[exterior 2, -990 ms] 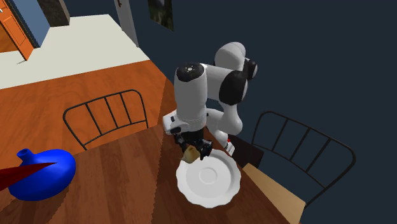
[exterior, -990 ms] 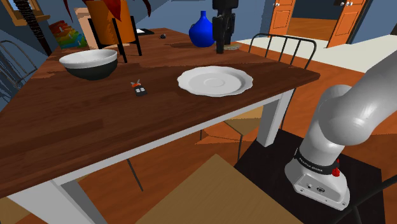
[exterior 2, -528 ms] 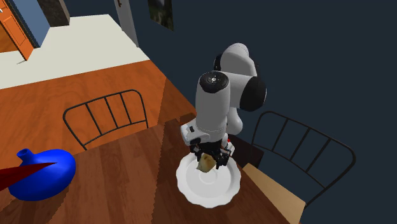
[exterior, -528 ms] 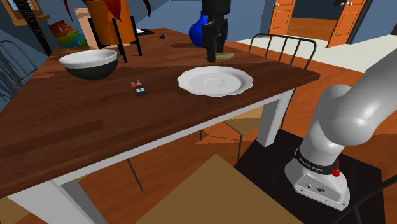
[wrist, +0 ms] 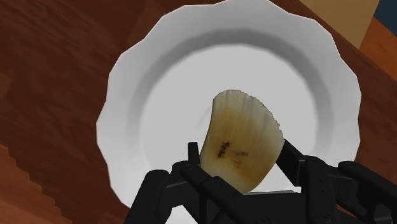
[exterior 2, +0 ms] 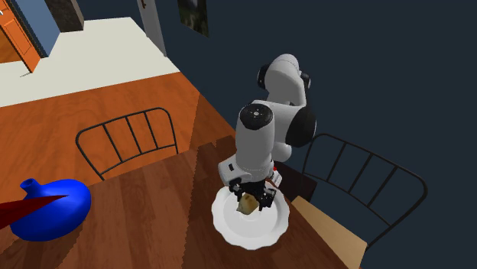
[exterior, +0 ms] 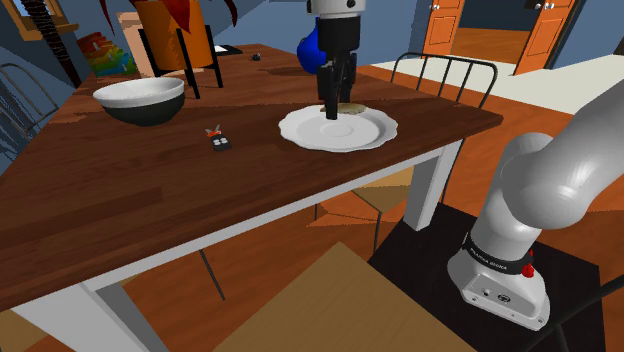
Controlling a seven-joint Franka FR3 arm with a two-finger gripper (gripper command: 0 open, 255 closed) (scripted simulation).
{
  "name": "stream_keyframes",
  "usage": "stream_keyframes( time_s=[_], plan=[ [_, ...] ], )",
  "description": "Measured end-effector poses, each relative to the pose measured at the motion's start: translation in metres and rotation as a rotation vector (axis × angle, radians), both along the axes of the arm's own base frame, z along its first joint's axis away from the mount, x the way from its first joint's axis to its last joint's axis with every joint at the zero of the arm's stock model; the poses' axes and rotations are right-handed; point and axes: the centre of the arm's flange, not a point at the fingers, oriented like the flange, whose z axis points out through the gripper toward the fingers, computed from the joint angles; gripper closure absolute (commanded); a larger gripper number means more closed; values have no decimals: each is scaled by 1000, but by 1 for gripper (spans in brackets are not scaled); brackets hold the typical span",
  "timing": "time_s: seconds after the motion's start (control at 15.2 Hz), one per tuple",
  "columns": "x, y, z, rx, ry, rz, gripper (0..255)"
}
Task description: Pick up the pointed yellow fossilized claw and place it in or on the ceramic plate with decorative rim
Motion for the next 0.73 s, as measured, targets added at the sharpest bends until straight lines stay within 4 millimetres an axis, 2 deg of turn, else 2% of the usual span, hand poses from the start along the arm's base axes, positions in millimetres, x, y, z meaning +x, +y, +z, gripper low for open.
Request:
stream_keyframes(
  time_s=[0.26,0.59,0.66,0.73],
  plan=[
    [0,0,-19,0,0,0,255],
    [0,1,-22,0,-1,0,255],
    [0,1,-22,0,-1,0,0],
    [0,1,-22,0,-1,0,0]
  ],
)
